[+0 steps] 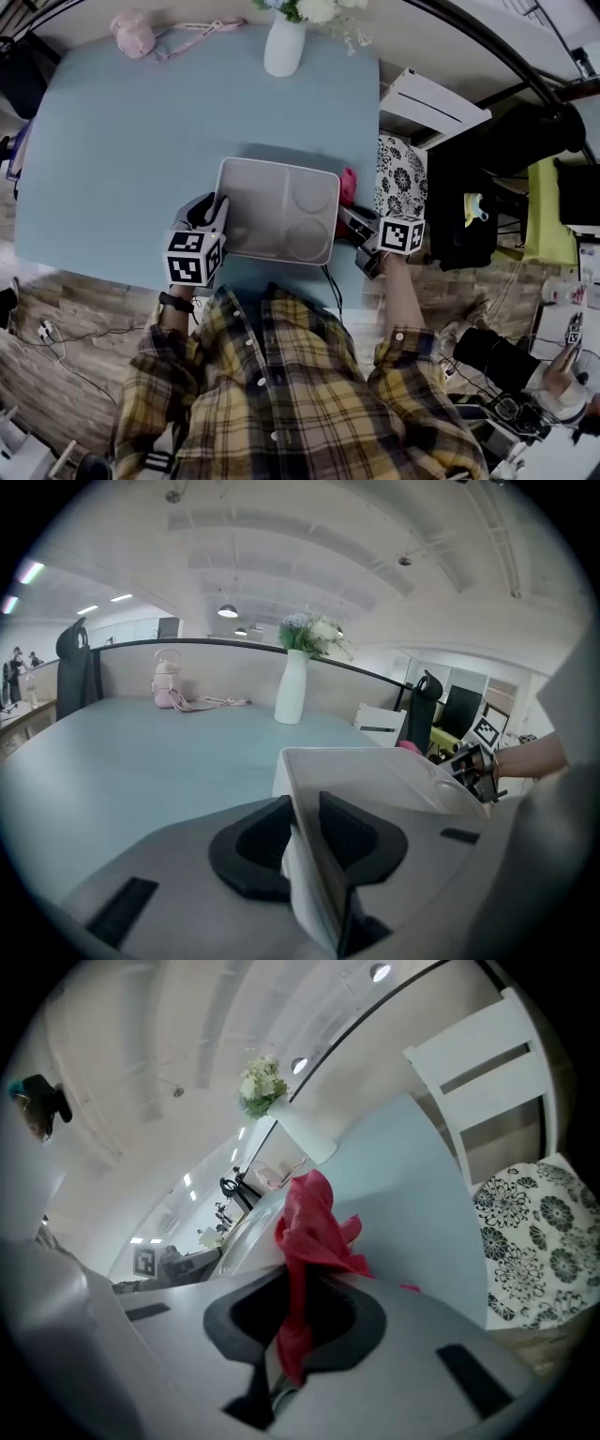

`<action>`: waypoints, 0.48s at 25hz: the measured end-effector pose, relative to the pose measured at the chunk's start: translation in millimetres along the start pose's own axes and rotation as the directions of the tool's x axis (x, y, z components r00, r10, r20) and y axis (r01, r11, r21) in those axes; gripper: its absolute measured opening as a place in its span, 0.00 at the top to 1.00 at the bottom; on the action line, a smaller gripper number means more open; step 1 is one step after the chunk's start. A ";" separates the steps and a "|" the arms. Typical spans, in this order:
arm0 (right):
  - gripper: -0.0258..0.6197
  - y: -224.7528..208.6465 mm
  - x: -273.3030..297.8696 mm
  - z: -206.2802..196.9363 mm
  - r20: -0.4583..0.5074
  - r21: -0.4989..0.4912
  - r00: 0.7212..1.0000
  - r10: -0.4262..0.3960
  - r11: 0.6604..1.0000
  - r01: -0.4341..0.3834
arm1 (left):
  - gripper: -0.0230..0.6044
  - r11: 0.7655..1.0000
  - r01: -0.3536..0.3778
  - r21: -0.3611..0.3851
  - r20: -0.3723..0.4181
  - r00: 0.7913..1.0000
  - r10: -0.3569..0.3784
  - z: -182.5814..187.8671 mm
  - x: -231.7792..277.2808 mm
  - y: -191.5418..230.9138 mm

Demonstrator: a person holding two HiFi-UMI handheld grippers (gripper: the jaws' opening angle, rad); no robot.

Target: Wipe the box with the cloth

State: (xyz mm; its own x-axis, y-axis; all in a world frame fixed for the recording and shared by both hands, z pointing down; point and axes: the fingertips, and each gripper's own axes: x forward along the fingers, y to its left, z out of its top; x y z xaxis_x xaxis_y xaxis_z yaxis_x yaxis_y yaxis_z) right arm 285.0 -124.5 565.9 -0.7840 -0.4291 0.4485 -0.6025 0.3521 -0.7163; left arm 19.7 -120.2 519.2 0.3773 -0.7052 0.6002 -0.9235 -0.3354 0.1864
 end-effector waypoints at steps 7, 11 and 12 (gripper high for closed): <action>0.90 14.1 -12.8 -25.8 0.024 0.018 1.000 -0.011 1.000 0.011 | 0.81 1.000 0.030 0.000 -0.005 1.000 -0.030 -1.9 -1.6 -0.7; 0.90 21.8 -19.0 -40.8 0.036 0.045 0.999 -0.018 0.999 0.016 | 0.81 0.999 0.051 0.002 -0.026 0.998 -0.051 -0.8 0.0 0.6; 0.90 23.7 -21.0 -45.0 0.041 0.052 0.999 -0.019 0.998 0.017 | 0.81 0.999 0.054 0.001 -0.029 0.998 -0.054 -0.6 0.0 0.6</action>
State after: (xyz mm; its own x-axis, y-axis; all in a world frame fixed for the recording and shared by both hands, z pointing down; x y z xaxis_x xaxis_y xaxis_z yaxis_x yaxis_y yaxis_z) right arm 280.4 -69.8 563.5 -0.7656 -0.4691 0.4401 -0.6071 0.3007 -0.7356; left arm 19.0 -120.0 519.8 0.4243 -0.6675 0.6119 -0.9017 -0.3734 0.2179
